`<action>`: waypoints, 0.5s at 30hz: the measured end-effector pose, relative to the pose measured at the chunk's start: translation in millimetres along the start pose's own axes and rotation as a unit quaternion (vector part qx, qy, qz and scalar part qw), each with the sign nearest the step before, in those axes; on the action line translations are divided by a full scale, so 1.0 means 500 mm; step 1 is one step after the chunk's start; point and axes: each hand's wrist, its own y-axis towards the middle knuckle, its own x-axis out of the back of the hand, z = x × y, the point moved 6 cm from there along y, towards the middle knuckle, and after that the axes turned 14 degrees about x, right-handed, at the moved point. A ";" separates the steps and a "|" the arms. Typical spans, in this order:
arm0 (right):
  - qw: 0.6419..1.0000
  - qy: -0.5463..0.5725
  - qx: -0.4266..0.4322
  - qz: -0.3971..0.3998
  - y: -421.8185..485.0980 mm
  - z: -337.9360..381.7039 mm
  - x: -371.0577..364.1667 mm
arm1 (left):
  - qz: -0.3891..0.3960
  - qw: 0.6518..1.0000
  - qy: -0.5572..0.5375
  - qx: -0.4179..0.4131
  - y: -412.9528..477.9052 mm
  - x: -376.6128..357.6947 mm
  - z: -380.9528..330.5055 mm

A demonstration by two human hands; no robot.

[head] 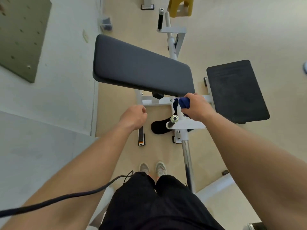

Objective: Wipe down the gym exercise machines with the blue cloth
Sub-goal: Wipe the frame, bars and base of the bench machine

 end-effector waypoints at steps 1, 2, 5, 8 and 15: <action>1.000 0.004 -0.010 -0.006 -0.013 -0.006 0.015 | 0.002 1.000 0.008 -0.014 -0.003 0.006 -0.014; 1.000 0.007 -0.020 -0.014 -0.027 -0.011 0.028 | 0.003 0.999 0.014 -0.028 -0.006 0.012 -0.028; 0.999 0.002 -0.048 -0.026 -0.071 -0.029 0.057 | 0.017 0.998 0.030 -0.051 -0.005 0.025 -0.074; 0.997 -0.003 -0.066 -0.029 -0.107 -0.046 0.076 | 0.028 0.997 0.036 -0.067 -0.003 0.029 -0.123; 0.993 0.030 -0.090 -0.063 -0.178 -0.086 0.084 | 0.036 0.990 0.084 -0.110 -0.044 -0.013 -0.216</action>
